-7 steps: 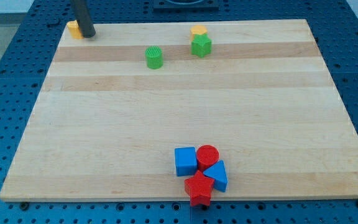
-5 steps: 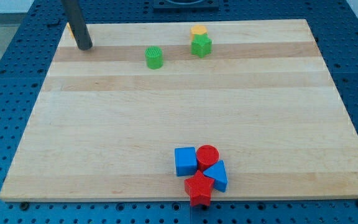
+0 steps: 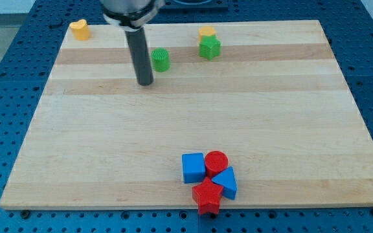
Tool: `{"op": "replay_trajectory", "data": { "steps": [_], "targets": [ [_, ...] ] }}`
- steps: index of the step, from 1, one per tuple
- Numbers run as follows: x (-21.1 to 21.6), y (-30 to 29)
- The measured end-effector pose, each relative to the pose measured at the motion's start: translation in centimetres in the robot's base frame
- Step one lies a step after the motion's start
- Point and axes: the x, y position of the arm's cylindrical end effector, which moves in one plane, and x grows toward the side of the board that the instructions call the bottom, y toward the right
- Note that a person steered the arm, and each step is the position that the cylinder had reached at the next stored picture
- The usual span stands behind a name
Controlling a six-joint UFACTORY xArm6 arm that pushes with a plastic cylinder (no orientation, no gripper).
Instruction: Move green circle to the yellow heart
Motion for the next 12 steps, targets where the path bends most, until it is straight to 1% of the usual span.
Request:
{"op": "replay_trajectory", "data": {
  "steps": [1, 3, 4, 9, 11, 12],
  "targets": [
    [-0.3, 3.4],
    [-4.2, 4.5],
    [-5.3, 3.6],
    [-5.8, -6.6],
    [-10.1, -7.6],
    [-11.6, -9.8]
  ]
}}
